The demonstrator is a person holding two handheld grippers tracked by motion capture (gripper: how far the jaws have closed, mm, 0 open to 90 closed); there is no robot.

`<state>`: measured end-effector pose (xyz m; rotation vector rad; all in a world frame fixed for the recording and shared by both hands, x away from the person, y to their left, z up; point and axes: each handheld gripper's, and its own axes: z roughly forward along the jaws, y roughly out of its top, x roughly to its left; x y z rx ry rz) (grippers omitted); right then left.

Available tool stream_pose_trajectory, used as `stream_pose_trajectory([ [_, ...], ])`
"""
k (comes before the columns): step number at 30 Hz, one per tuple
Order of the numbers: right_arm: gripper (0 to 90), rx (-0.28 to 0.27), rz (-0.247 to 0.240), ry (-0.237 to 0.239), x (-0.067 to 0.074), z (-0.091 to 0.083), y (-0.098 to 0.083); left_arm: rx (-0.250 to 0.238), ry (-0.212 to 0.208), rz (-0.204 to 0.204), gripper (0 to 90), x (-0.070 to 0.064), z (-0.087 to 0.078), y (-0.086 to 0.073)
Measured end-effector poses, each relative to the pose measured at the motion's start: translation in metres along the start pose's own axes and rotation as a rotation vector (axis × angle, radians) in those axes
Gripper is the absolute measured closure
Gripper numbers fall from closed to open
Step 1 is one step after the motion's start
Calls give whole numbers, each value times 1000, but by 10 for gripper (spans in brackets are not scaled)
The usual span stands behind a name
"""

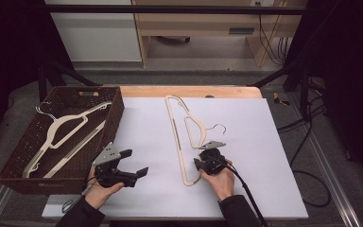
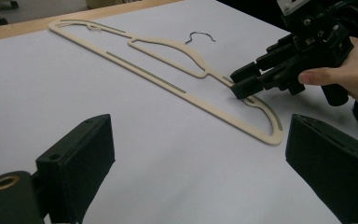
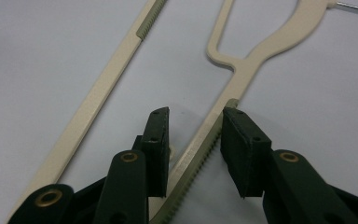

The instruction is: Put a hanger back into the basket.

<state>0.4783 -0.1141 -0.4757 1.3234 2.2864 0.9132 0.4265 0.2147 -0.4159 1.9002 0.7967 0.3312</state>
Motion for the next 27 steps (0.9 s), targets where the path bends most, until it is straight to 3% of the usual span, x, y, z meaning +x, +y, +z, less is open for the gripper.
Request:
stream_pose_trajectory([
  [8,666,37,54,-26,-8,-6,-1,2,-1,-2,79,0,0,-1],
  [13,643,-10,83,-25,-15,-5,-3,7,-2,0,81,0,1,-1],
  [22,759,-23,70,-93,-14,-1,-4,3,5,1,81,0,1,-1],
  [27,778,-9,103,-66,-19,-5,-4,4,7,3,81,0,1,-1],
])
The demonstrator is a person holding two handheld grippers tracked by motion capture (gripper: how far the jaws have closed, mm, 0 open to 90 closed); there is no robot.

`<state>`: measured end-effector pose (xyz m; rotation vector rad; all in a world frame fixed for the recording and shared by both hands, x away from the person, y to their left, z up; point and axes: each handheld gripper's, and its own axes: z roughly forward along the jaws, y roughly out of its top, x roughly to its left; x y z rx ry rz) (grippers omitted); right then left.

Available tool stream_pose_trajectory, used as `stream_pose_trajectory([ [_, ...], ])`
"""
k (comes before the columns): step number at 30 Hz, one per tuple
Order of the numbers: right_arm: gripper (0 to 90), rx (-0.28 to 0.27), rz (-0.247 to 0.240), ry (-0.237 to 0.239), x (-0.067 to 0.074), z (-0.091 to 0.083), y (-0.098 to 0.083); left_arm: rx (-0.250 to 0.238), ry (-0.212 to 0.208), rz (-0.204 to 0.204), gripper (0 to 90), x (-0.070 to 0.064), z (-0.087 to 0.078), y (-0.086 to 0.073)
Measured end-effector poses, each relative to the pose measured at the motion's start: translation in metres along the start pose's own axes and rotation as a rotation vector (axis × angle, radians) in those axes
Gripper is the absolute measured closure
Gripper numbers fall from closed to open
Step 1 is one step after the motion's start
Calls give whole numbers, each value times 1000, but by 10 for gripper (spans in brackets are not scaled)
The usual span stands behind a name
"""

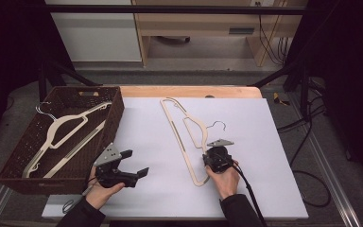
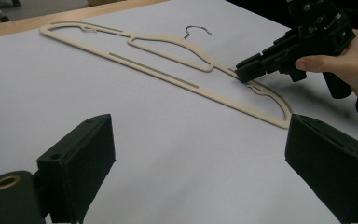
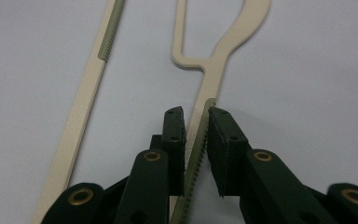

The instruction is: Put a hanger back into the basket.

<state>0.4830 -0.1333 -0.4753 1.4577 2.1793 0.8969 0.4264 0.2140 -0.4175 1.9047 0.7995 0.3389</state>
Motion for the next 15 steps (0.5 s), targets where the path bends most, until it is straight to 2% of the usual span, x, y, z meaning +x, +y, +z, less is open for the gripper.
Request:
stream_pose_trajectory([
  [3,786,15,26,14,-7,-3,0,1,1,-1,81,0,0,0],
  [7,795,32,14,-24,-19,-8,-2,0,1,1,81,0,0,0],
  [10,793,23,30,-24,-27,-10,-5,1,2,1,81,0,-1,0],
  [13,784,22,36,-23,-29,-11,-6,1,-1,1,81,-1,0,0],
  [15,777,24,23,-25,-28,-10,-7,2,-2,-1,81,-1,1,0],
])
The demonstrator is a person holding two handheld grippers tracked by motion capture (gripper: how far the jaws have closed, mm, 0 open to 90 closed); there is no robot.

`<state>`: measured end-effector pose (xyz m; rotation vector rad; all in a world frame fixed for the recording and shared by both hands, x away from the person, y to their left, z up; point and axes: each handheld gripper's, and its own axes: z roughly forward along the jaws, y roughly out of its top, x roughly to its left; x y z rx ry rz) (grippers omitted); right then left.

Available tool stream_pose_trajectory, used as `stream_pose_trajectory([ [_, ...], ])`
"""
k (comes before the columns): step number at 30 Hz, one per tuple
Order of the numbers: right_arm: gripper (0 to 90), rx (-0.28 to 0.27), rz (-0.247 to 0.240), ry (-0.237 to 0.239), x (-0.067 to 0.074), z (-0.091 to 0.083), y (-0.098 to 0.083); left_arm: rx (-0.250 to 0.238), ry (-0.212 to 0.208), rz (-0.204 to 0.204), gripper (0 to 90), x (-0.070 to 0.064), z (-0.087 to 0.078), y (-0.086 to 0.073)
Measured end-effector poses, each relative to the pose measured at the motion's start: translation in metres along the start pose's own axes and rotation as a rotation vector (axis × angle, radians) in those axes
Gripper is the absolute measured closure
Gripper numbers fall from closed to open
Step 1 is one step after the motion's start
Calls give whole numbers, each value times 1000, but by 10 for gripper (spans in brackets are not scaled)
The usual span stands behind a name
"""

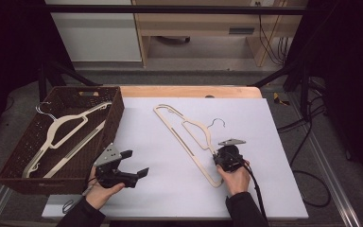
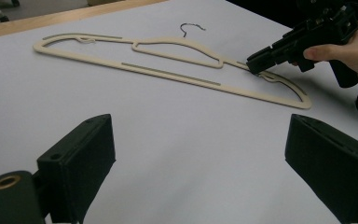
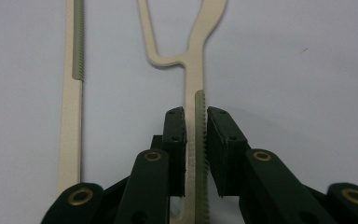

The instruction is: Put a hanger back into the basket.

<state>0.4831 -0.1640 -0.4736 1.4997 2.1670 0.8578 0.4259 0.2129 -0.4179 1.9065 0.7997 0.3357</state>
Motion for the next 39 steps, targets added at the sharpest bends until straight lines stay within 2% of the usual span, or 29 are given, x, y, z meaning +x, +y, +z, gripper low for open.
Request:
stream_pose_trajectory([
  [3,788,12,-22,-22,3,1,1,7,-1,2,81,-1,2,0],
  [10,798,18,19,18,-2,0,2,10,-4,7,81,-3,3,1],
  [14,798,-29,-18,21,-4,-3,2,5,-3,2,83,-2,3,1],
  [20,799,-62,-58,44,-7,-13,4,-1,-5,8,83,-5,4,6],
  [25,799,-98,-73,60,-5,-19,5,-7,-8,16,83,-7,5,12],
  [26,799,-98,-69,63,-4,-20,5,-7,-10,15,83,-7,6,14],
  [32,798,-105,-112,90,-2,-23,3,-2,-5,21,83,-7,17,30],
  [37,798,-118,-140,83,1,-26,3,-11,-1,28,83,-7,32,52],
  [39,799,-129,-169,82,0,-28,4,-7,-4,21,83,-7,40,59],
])
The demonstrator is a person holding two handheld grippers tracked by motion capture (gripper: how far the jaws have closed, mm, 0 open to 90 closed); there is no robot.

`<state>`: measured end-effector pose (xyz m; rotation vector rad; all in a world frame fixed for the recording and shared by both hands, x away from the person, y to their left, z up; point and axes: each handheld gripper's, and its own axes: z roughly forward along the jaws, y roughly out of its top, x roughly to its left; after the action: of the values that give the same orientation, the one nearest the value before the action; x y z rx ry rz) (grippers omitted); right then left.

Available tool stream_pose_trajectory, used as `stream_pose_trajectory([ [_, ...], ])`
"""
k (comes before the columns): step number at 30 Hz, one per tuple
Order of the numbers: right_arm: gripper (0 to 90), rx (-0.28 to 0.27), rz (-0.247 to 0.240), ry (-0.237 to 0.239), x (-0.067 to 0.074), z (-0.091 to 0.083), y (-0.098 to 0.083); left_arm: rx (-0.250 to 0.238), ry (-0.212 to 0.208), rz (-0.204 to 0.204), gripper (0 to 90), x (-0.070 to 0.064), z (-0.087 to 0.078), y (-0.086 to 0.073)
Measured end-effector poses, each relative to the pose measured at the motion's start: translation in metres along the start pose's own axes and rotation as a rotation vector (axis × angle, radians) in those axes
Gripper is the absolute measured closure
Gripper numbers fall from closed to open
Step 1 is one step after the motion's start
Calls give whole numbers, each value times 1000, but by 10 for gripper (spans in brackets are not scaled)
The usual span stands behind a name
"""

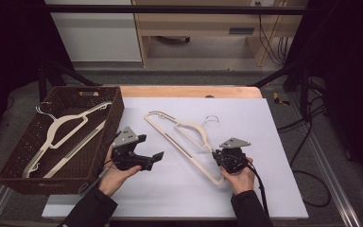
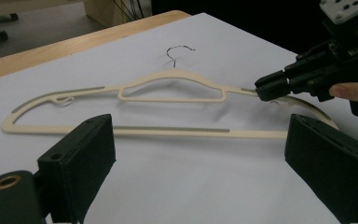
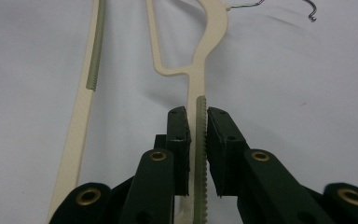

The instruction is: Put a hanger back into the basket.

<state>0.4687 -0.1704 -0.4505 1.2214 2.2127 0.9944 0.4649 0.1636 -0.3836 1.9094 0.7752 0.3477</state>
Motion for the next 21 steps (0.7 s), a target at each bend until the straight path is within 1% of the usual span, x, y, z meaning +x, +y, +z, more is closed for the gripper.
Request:
stream_pose_trajectory([
  [1,798,-1,4,-1,1,-1,1,7,1,5,83,0,5,3],
  [2,798,-2,-2,1,1,-2,1,9,3,7,83,0,9,6],
  [3,799,-2,0,0,2,-3,2,12,1,1,83,0,14,9],
  [4,798,-5,-13,3,1,-3,2,15,0,-1,83,0,20,12],
  [6,798,-1,-1,7,2,-4,2,25,0,-6,83,1,30,17],
  [7,798,-3,-3,9,2,-4,2,30,0,-11,83,1,35,19],
  [9,798,-8,-12,15,1,-5,2,34,-2,-16,86,2,42,22],
  [11,799,-10,0,20,2,-7,3,42,-2,-18,87,2,48,23],
  [12,798,-14,-6,23,1,-7,3,48,-3,-16,87,2,51,23],
  [13,798,-12,6,28,2,-9,4,52,-3,-15,88,2,53,23],
  [14,798,-15,-4,37,1,-9,3,51,-2,-19,88,2,54,23],
  [15,798,-5,4,41,2,-8,3,53,-4,-19,88,2,55,23],
  [16,798,7,-3,51,2,-7,2,53,-6,-21,88,1,55,22],
  [18,797,40,18,53,2,-1,-1,54,-8,-15,88,0,54,22],
  [20,796,65,47,71,0,5,-5,50,-9,-5,86,-2,51,22],
  [21,797,77,54,71,-1,8,-7,45,-12,-3,87,-3,49,23],
])
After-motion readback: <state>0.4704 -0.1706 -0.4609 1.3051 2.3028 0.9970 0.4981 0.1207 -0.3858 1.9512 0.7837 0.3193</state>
